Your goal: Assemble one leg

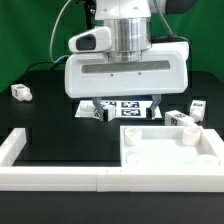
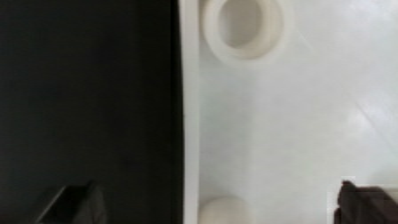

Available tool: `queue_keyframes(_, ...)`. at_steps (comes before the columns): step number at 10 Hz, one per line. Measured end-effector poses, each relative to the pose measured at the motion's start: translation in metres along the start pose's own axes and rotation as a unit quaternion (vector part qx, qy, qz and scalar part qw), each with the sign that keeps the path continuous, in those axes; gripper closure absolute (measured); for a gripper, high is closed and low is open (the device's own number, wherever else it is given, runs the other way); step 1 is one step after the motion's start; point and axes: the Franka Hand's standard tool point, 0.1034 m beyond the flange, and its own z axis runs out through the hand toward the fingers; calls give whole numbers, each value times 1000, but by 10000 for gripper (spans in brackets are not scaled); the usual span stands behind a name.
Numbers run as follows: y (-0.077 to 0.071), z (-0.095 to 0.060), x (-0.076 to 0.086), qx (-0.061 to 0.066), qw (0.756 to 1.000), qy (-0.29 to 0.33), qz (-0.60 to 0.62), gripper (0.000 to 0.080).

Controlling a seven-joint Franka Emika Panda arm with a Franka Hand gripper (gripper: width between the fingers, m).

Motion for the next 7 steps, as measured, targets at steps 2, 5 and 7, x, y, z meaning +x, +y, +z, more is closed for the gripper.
queue_keyframes(2,-7,-13,-40,-12,998,3,-65,151)
queue_keyframes(5,11,-34,-71,-18,989,3,-148,151)
queue_keyframes(7,9,-30,-72,-17,979,-2,-203,150)
